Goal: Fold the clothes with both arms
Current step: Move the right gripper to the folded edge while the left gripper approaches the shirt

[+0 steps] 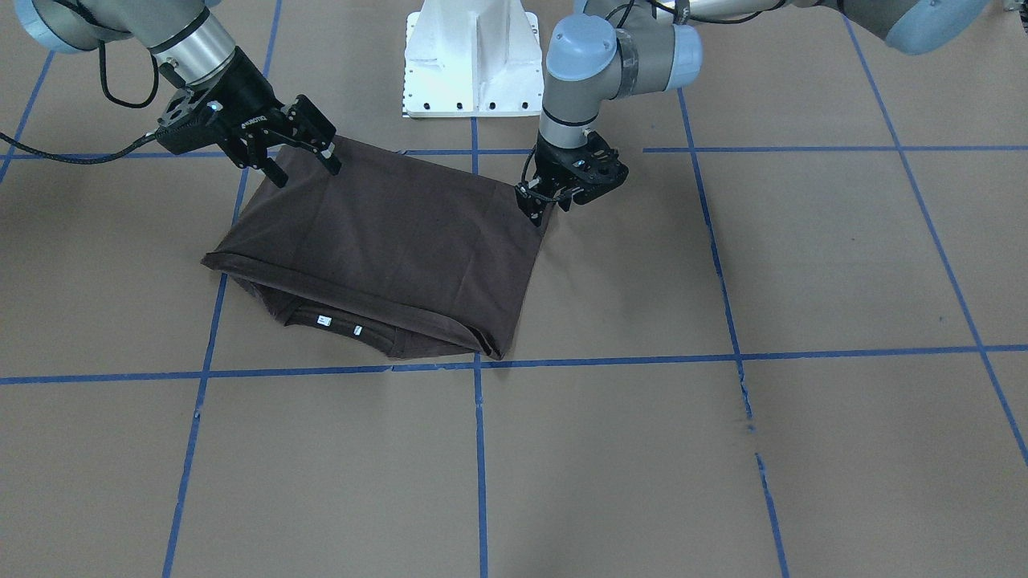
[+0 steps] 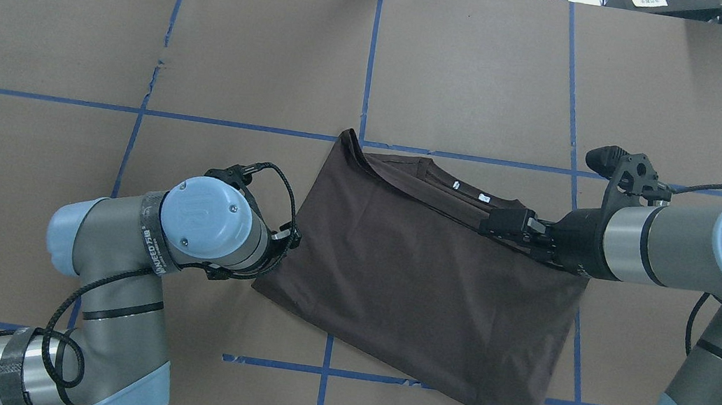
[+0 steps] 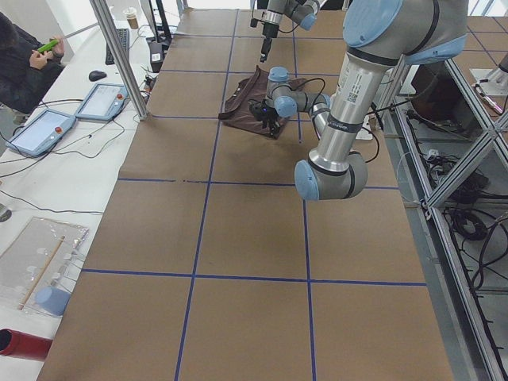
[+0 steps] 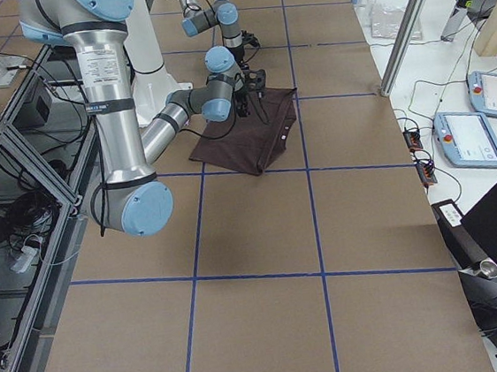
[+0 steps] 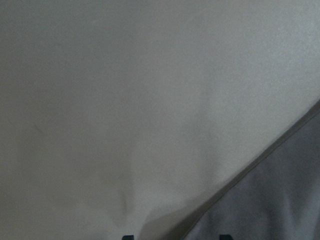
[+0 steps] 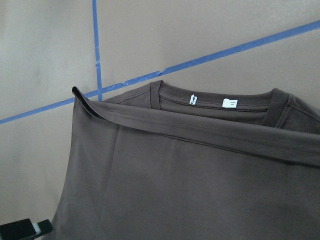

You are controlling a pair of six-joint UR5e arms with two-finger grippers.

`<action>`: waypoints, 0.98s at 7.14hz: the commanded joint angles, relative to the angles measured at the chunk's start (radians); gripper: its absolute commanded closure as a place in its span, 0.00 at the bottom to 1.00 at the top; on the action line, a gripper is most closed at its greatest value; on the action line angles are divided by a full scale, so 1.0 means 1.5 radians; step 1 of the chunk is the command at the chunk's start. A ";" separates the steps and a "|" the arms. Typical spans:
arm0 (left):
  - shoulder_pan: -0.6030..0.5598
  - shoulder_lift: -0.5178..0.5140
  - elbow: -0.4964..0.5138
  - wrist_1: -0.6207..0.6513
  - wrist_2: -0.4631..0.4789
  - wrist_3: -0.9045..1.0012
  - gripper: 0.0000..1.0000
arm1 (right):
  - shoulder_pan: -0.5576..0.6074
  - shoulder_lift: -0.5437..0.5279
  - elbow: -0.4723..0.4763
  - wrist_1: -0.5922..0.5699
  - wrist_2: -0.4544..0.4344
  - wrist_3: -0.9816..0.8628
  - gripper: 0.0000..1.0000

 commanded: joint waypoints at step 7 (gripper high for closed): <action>0.031 0.002 0.000 0.003 -0.002 -0.006 1.00 | 0.010 0.001 0.000 0.002 0.003 0.001 0.00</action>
